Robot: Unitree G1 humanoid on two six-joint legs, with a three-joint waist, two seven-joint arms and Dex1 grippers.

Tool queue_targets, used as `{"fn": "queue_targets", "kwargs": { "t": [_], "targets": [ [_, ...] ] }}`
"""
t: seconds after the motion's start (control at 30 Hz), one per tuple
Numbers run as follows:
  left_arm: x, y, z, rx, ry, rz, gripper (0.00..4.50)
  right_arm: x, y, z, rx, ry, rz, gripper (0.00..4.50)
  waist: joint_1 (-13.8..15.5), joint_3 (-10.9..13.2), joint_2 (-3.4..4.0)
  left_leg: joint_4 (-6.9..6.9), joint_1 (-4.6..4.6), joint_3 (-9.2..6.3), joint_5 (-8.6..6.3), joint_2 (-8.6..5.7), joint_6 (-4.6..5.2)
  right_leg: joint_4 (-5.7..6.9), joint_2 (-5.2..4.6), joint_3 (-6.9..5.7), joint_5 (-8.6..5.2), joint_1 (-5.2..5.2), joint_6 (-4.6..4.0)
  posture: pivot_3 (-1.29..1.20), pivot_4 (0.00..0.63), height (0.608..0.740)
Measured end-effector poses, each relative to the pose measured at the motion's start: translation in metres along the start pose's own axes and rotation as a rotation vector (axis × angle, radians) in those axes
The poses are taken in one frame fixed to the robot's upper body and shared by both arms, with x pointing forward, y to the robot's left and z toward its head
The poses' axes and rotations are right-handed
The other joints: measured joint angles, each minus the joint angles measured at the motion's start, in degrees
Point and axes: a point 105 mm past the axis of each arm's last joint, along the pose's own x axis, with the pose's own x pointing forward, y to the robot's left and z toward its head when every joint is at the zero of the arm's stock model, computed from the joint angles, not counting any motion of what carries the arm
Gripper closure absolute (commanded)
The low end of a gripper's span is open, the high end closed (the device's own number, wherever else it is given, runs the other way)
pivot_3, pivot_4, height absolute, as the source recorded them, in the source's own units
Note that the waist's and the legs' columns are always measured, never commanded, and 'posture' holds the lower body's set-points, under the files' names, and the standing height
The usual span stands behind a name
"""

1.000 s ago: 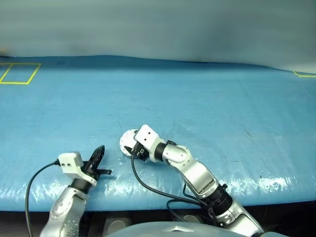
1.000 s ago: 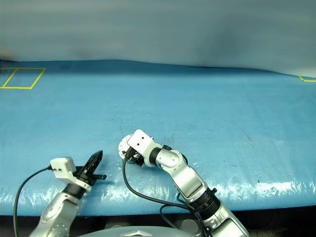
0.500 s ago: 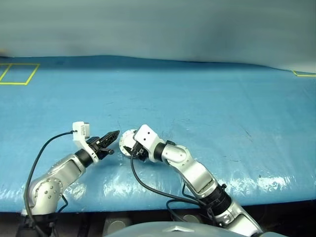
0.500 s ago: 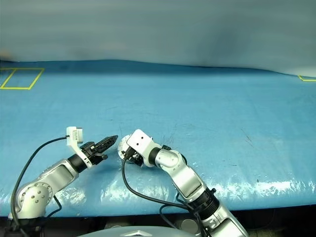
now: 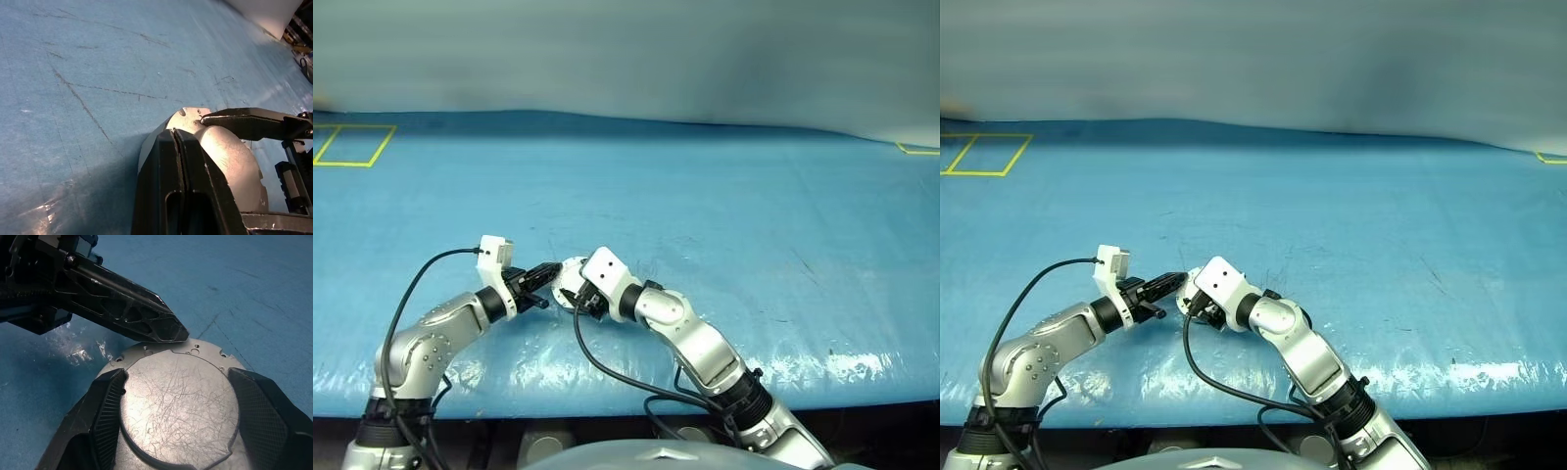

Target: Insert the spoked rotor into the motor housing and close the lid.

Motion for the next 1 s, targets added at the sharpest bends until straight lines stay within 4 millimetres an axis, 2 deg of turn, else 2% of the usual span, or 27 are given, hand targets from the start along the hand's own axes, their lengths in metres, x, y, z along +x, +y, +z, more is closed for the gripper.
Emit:
{"fn": "queue_targets", "kwargs": {
  "t": [0.13, 0.37, 0.5, 0.6, 0.7, 0.87, 1.0],
  "targets": [
    [0.003, -0.005, -0.001, 0.179, 0.018, -0.004, 4.5, 0.0, 0.0, -0.001, 0.005, 0.007, -0.004, 1.46, 0.1, -0.2, 0.07, -0.01, 0.02, 0.01, 0.0, -0.01, 0.0, -0.03, -0.03, 0.01, 0.0, 0.03, 0.0, 0.0, 0.15, 0.74],
    [0.005, -0.009, -0.003, 0.213, 0.007, -0.023, 4.5, -0.002, 0.0, -0.002, 0.011, 0.008, -0.013, 1.46, 0.3, -0.2, 0.11, -0.05, 0.01, 0.01, 0.0, -0.01, 0.01, -0.08, -0.04, 0.0, 0.0, 0.02, 0.01, 0.0, 0.15, 0.74],
    [0.006, -0.009, -0.003, 0.218, 0.008, -0.024, 4.5, -0.002, 0.0, -0.002, 0.028, 0.009, -0.008, 0.11, 0.3, -0.2, 0.12, -0.05, 0.0, 0.01, -0.01, -0.02, 0.01, -0.12, -0.05, 0.0, 0.0, 0.03, 0.01, 0.0, 0.15, 0.74],
    [0.007, -0.01, -0.003, 0.217, 0.004, -0.025, 4.5, -0.005, 0.001, -0.002, 0.039, 0.012, -0.004, 0.05, 0.5, -0.2, 0.13, -0.07, -0.02, 0.01, -0.01, -0.02, 0.01, -0.19, -0.07, -0.01, 0.0, 0.04, 0.02, 0.0, 0.15, 0.74],
    [0.007, -0.011, -0.003, 0.22, 0.005, -0.029, 4.5, -0.012, -0.004, -0.005, 0.057, 0.012, -0.033, 0.05, 0.6, -0.3, 0.14, -0.09, -0.08, 0.01, -0.02, -0.03, 0.02, -0.32, -0.08, -0.02, 0.02, 0.04, 0.05, 0.0, 0.15, 0.74],
    [0.009, -0.015, -0.005, 0.212, 0.003, -0.055, 4.5, -0.037, -0.015, -0.012, 0.189, 0.003, -0.087, 0.05, 1.0, -0.3, 0.17, -0.1, -0.2, 0.0, -0.07, -0.04, 0.07, -0.57, -0.1, -0.03, 0.07, 0.06, 0.14, 0.0, 0.15, 0.74],
    [0.009, -0.016, -0.007, 0.216, 0.009, -0.059, 4.5, -0.062, -0.029, -0.024, 0.434, -0.009, -0.137, 0.05, 1.3, -0.3, 0.18, -0.08, -0.2, 0.01, -0.07, -0.04, 0.07, -0.59, -0.1, -0.02, 0.09, 0.08, 0.16, 0.0, 0.15, 0.74]
  ]
}}
